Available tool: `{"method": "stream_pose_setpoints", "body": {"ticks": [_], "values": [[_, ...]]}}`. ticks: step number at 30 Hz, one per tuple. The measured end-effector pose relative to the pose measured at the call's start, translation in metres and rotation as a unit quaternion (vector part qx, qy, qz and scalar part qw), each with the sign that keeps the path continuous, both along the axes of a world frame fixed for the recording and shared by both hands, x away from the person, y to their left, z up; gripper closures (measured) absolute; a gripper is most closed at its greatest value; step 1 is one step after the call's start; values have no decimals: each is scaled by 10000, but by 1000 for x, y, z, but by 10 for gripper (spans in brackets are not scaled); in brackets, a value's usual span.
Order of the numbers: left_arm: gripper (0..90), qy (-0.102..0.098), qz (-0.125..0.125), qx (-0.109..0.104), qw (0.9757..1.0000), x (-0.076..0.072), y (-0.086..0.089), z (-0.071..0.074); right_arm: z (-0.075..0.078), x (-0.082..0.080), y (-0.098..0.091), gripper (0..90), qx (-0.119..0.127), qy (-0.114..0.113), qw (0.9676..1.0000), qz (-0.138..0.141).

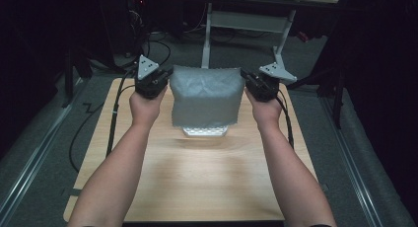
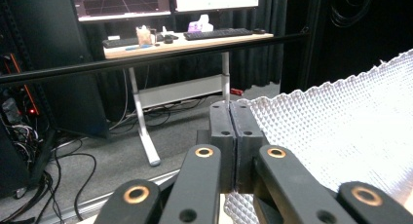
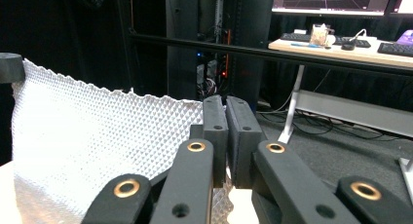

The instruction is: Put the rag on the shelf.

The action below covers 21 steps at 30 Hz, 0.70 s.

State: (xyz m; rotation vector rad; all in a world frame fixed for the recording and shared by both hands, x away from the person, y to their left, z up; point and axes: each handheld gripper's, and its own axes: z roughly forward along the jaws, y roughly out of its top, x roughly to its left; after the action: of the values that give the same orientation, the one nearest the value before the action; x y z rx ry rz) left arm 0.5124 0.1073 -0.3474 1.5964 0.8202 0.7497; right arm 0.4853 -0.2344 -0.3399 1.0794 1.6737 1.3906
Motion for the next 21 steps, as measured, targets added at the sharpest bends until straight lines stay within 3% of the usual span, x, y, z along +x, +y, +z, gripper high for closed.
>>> {"method": "stream_pose_setpoints", "body": {"ticks": [9, 10, 14, 21], "values": [[900, 255, 115, 96, 9996, 21, -5, -11, -5, 22, 1, 882, -101, 244, 9996, -60], [900, 362, 105, 184, 9991, 26, -5, -16, -11, 28, 2, 882, -163, 329, 9993, -74], [900, 507, -6, 196, 9985, 30, -4, -24, -21, 35, 1, 882, -253, 544, 9981, -115], [900, 862, -118, 305, 9957, 31, 0, -53, -42, 40, 3, 882, -348, 801, 9962, -46]]}}
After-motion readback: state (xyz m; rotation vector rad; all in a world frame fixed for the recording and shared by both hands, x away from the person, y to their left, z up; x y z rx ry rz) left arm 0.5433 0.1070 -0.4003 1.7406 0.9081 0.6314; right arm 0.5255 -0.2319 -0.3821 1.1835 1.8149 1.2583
